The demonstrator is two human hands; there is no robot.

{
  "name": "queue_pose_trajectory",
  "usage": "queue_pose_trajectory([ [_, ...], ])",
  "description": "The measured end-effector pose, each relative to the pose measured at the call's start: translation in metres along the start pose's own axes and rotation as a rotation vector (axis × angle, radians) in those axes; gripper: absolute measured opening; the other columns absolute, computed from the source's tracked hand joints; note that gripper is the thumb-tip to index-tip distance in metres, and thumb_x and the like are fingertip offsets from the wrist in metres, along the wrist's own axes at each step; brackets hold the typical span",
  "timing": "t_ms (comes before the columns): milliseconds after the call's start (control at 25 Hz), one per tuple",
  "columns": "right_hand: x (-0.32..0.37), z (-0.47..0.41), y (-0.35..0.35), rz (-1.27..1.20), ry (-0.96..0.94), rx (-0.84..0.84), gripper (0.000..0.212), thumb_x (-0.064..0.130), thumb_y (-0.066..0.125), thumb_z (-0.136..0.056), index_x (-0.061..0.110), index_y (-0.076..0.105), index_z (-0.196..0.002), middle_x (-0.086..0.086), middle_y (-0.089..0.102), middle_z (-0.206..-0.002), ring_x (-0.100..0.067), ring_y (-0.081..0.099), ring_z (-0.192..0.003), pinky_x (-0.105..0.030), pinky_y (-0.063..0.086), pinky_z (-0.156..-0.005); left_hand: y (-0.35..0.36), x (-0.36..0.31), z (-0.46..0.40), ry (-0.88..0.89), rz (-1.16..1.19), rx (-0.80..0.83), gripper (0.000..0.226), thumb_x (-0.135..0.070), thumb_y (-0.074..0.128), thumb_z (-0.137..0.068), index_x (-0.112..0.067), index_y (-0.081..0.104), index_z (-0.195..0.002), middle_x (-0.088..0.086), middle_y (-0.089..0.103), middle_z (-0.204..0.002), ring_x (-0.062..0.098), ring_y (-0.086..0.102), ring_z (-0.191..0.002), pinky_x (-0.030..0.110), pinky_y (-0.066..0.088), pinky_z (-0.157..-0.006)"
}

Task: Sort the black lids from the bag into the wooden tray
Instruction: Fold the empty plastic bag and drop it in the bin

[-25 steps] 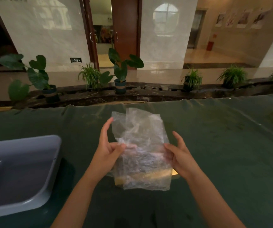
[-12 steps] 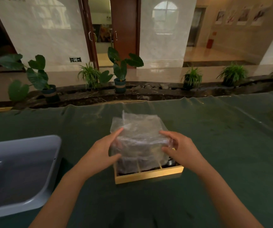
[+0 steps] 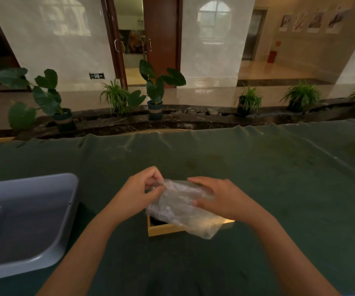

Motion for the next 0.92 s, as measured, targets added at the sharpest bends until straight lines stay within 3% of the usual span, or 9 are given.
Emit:
queue_pose_trajectory([
  [80,0.0,-0.005,0.0,-0.135,0.005,-0.071,0.021,0.033,0.062,-0.08,0.034,0.063,-0.101,0.02,0.066,-0.092,-0.001,0.061,-0.084,-0.028,0.052,-0.075,0.002,-0.004,-0.001,-0.008,0.181,-0.085,0.023,-0.023,0.064,-0.084,-0.038,0.055,-0.097,-0.018,0.067,-0.104,0.0,0.061,-0.102,0.033,0.049,-0.086],
  [200,-0.01,-0.005,0.003,-0.369,0.132,-0.257,0.007,0.023,0.065,-0.079,0.025,0.067,-0.085,0.005,0.07,-0.082,-0.011,0.067,-0.077,-0.037,0.056,-0.072,0.01,0.009,0.009,-0.252,0.474,-0.259,0.099,-0.053,0.073,-0.058,-0.052,0.014,-0.137,-0.002,0.024,-0.153,0.015,0.028,-0.138,0.04,0.03,-0.106],
  [360,-0.013,-0.004,0.02,-0.623,0.224,-0.349,0.005,0.02,0.067,-0.074,0.022,0.066,-0.078,-0.001,0.071,-0.078,-0.02,0.07,-0.072,-0.042,0.059,-0.065,0.051,0.022,0.027,-0.505,0.665,-0.14,0.133,-0.055,0.078,-0.041,-0.054,-0.017,-0.135,0.0,0.023,-0.154,0.021,0.043,-0.124,0.042,0.041,-0.091],
  [440,-0.013,-0.004,0.028,-0.716,0.255,-0.37,0.008,0.017,0.069,-0.073,0.024,0.064,-0.075,-0.001,0.071,-0.076,-0.02,0.07,-0.07,-0.038,0.058,-0.055,0.059,0.028,0.025,-0.559,0.767,-0.214,0.133,-0.044,0.082,-0.046,-0.051,-0.015,-0.137,0.001,0.032,-0.149,0.025,0.05,-0.117,0.05,0.048,-0.091],
  [520,-0.013,-0.003,0.037,-0.834,0.3,-0.368,0.023,0.014,0.069,-0.073,0.033,0.059,-0.08,-0.003,0.07,-0.085,-0.017,0.07,-0.068,-0.03,0.054,-0.051,0.061,0.032,0.022,-0.537,0.829,-0.32,0.124,-0.025,0.084,-0.058,-0.052,-0.006,-0.138,0.0,0.043,-0.135,0.022,0.058,-0.102,0.044,0.057,-0.071],
  [600,-0.013,0.0,0.042,-0.922,0.258,-0.303,0.054,0.015,0.07,-0.074,0.051,0.044,-0.105,-0.006,0.066,-0.101,-0.016,0.071,-0.075,-0.032,0.058,-0.057,0.057,0.033,0.021,-0.419,0.764,-0.412,0.115,-0.013,0.081,-0.064,-0.062,0.004,-0.133,-0.013,0.048,-0.113,0.011,0.061,-0.089,0.03,0.056,-0.051],
  [680,-0.011,0.003,0.04,-0.892,0.078,-0.152,0.076,0.023,0.067,-0.08,0.066,0.02,-0.122,0.0,0.063,-0.113,-0.015,0.07,-0.09,-0.031,0.059,-0.065,0.048,0.031,0.019,-0.279,0.643,-0.409,0.105,-0.01,0.079,-0.067,-0.071,0.014,-0.123,-0.02,0.049,-0.108,0.012,0.066,-0.085,0.027,0.056,-0.052],
  [800,-0.005,0.009,0.031,-0.776,-0.096,-0.121,0.044,0.023,0.053,-0.091,0.048,0.036,-0.122,0.019,0.063,-0.097,-0.001,0.066,-0.079,-0.02,0.053,-0.06,0.037,0.021,0.017,-0.168,0.503,-0.324,0.074,-0.012,0.073,-0.073,-0.058,0.031,-0.112,-0.004,0.058,-0.111,0.013,0.07,-0.083,0.033,0.059,-0.058],
  [920,-0.008,0.01,0.024,-0.632,-0.079,-0.271,0.034,0.009,0.049,-0.091,0.041,0.054,-0.083,0.024,0.059,-0.078,0.004,0.051,-0.054,-0.011,0.041,-0.049,0.034,0.006,0.017,-0.046,0.467,-0.232,0.058,-0.016,0.066,-0.082,-0.052,0.03,-0.11,-0.002,0.059,-0.112,0.015,0.07,-0.085,0.033,0.06,-0.064],
])
Point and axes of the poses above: each hand's wrist, its own z-axis away from the middle knuckle, its own y-axis out of the palm, x = y × z, the point moved 4 cm from there along -z, towards the middle knuckle
